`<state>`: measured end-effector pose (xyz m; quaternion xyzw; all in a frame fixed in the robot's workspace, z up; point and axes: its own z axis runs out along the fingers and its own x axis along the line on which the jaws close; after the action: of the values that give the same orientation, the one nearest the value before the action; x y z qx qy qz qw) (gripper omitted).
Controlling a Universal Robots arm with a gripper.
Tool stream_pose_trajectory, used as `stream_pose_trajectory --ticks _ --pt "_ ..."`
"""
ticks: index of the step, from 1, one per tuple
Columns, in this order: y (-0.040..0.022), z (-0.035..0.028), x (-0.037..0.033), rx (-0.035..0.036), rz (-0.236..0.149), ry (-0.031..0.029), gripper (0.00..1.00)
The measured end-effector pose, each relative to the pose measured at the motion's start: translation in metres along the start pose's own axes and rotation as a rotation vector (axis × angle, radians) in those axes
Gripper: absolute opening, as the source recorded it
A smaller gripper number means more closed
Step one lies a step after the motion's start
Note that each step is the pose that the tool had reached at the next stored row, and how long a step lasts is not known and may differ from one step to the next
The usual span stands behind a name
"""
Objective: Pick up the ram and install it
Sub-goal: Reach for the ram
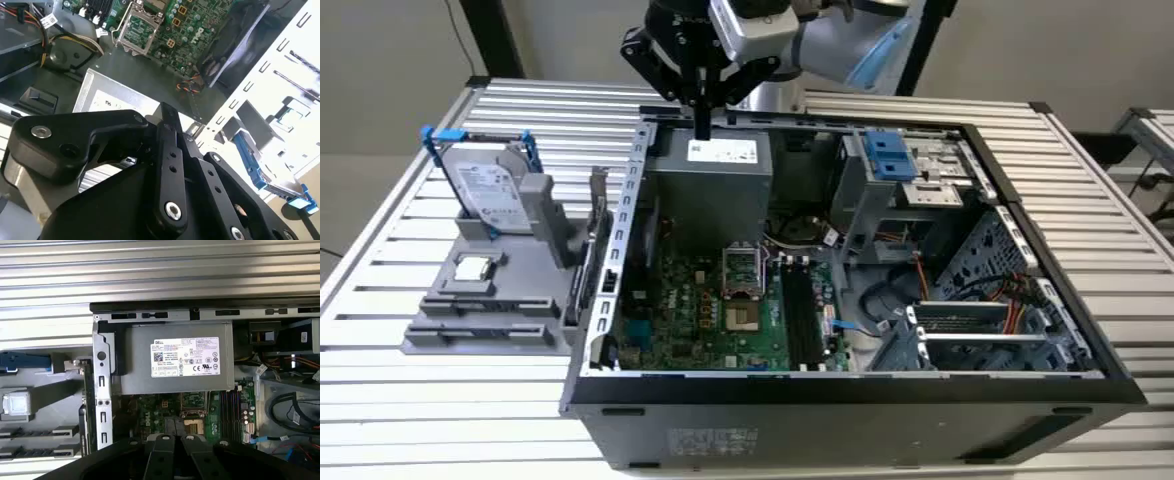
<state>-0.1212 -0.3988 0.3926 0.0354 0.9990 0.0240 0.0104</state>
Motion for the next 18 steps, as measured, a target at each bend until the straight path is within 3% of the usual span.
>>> stream_pose_trajectory --ticks 13,16,17,18 --pt "-0.0001 -0.0001 0.0019 0.0000 0.000 0.0001 0.00" --pt "-0.0005 -0.0002 0.0063 0.0001 -0.001 0.0001 0.00" --pt "-0.0009 -0.0003 0.0128 0.0000 -0.003 0.0002 0.00" --pt "-0.0011 -0.0003 0.0149 -0.0001 -0.005 0.0002 0.00"
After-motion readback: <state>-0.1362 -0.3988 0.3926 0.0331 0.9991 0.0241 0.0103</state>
